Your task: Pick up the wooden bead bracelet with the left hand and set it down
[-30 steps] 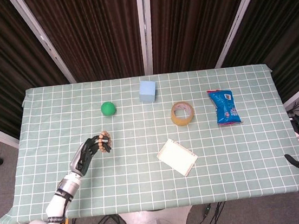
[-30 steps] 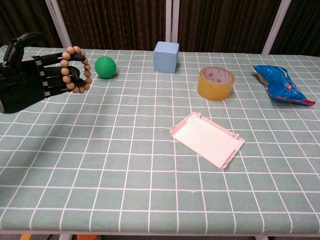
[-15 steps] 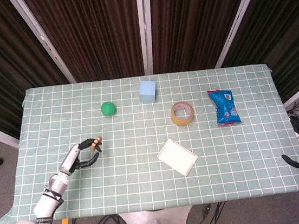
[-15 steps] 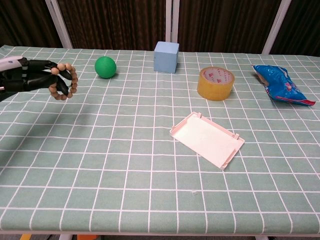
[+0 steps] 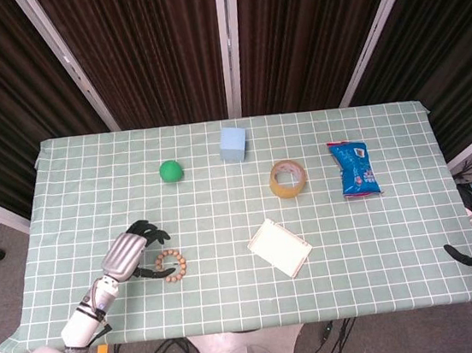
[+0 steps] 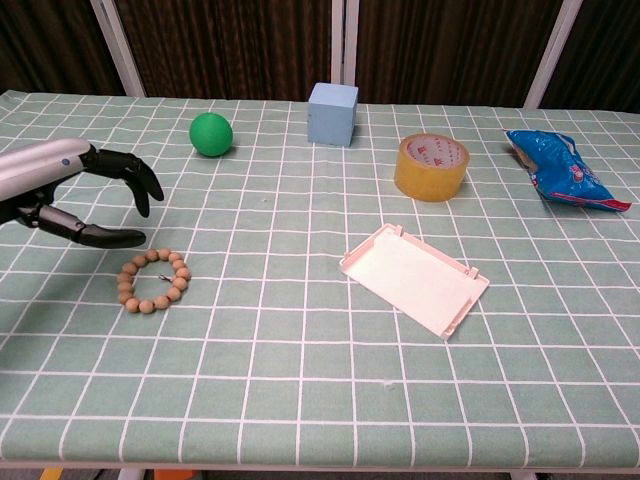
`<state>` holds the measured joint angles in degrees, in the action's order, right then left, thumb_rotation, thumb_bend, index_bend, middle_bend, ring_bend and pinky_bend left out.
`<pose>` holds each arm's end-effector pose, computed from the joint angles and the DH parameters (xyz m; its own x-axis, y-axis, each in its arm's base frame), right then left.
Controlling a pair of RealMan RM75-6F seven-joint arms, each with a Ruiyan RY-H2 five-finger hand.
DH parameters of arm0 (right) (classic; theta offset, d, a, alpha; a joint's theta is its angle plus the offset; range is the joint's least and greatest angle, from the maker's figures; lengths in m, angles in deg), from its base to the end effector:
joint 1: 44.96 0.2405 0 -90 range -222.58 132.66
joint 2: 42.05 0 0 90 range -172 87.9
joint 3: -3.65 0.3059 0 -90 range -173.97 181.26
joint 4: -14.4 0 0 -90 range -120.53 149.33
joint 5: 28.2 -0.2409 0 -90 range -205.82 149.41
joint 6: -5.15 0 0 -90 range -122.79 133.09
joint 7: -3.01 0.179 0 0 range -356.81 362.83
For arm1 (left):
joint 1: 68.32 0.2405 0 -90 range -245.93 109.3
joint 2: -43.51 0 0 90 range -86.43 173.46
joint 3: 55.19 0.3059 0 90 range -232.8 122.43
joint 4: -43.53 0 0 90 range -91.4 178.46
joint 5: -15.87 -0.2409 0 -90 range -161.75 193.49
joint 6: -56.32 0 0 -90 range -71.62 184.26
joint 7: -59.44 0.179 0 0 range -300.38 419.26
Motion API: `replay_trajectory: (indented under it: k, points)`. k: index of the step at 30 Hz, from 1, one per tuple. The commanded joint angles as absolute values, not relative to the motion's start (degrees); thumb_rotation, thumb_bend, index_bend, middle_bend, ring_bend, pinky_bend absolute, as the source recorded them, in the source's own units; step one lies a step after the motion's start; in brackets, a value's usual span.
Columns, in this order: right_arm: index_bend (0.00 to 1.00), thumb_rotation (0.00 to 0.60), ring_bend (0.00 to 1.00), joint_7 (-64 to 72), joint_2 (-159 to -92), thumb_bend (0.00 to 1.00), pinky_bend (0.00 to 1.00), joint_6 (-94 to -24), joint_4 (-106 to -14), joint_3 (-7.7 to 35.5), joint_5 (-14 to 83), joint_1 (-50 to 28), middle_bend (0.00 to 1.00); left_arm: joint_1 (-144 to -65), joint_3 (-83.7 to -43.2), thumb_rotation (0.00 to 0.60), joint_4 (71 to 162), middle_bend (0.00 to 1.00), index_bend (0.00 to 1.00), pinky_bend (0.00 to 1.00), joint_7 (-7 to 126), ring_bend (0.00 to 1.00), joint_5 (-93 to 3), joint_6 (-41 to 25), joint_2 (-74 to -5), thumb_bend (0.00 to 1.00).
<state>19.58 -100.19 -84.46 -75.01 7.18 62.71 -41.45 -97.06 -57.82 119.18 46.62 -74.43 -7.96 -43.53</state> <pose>-0.3687 -0.2165 0.2059 0.2697 0.0648 0.9608 -0.9574 -0.0890 0.2747 -0.2656 0.3456 -0.0404 0.2300 0.3099 0.9225 0.9138 -0.3947 -0.0952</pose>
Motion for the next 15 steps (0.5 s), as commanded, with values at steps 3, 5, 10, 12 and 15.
replay_trajectory:
  k: [3, 5, 10, 12, 15]
  points:
    - [0.02, 0.600, 0.00, 20.99, -99.66, 0.05, 0.00, -82.76, -74.17, 6.62, 62.52, -41.07, 0.14, -93.71, -60.58, 0.460, 121.96, 0.38, 0.32, 0.15, 48.63, 0.20, -71.10, -15.02, -39.24, 0.09]
    - [0.02, 0.600, 0.00, 22.38, -98.67, 0.07, 0.00, -81.15, -73.74, 5.86, 63.13, -40.55, 0.13, -91.81, -61.44, 0.558, 122.61, 0.38, 0.32, 0.15, 51.16, 0.20, -68.86, -17.16, -36.64, 0.09]
    - [0.01, 0.600, 0.00, 26.97, -97.18, 0.10, 0.00, -76.85, -72.45, 3.98, 64.21, -39.09, 0.07, -85.63, -61.14, 0.600, 124.28, 0.38, 0.32, 0.14, 55.68, 0.20, -64.56, -22.63, -30.33, 0.09]
    - [0.00, 0.600, 0.00, 27.93, -97.34, 0.10, 0.00, -76.75, -72.07, 3.78, 64.66, -38.88, 0.03, -83.17, -60.23, 0.600, 124.87, 0.37, 0.32, 0.14, 57.31, 0.20, -63.84, -24.69, -28.41, 0.09]
    - [0.00, 0.600, 0.00, 27.52, -98.14, 0.10, 0.00, -78.04, -71.47, 3.98, 65.03, -39.07, 0.00, -79.07, -58.30, 0.600, 126.90, 0.34, 0.32, 0.13, 59.30, 0.19, -63.58, -28.26, -25.59, 0.09]
